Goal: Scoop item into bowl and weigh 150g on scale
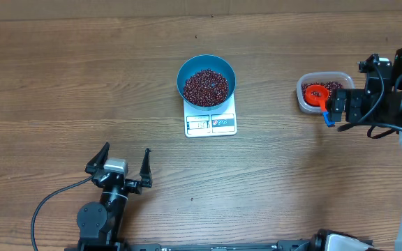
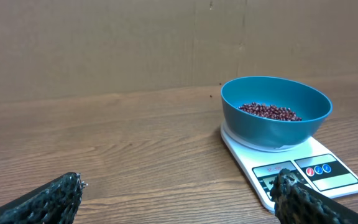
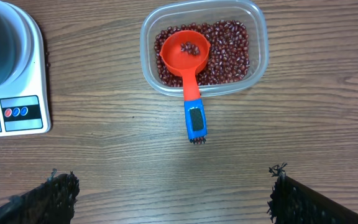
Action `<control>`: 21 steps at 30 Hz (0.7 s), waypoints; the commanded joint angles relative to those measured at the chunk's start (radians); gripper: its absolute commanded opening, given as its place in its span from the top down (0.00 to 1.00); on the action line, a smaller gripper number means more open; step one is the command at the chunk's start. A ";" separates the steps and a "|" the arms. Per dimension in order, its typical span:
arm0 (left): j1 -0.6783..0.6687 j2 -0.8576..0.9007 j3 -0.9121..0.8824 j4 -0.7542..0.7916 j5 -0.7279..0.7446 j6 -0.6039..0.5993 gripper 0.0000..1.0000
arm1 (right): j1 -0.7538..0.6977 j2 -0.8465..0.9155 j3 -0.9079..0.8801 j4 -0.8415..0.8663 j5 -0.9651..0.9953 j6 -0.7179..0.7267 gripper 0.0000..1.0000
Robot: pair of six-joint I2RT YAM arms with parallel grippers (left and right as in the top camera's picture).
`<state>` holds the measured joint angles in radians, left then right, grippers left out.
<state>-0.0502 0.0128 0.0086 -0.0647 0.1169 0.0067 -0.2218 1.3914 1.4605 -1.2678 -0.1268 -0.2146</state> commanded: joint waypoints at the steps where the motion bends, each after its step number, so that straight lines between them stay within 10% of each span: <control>1: 0.007 -0.010 -0.004 -0.002 0.006 -0.010 0.01 | -0.001 -0.005 0.027 0.005 -0.006 -0.007 0.00; 21: 0.007 -0.010 -0.004 -0.010 -0.064 0.065 0.00 | -0.001 -0.005 0.027 0.005 -0.006 -0.007 0.00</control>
<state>-0.0502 0.0128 0.0086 -0.0715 0.0669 0.0559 -0.2218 1.3914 1.4605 -1.2682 -0.1268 -0.2150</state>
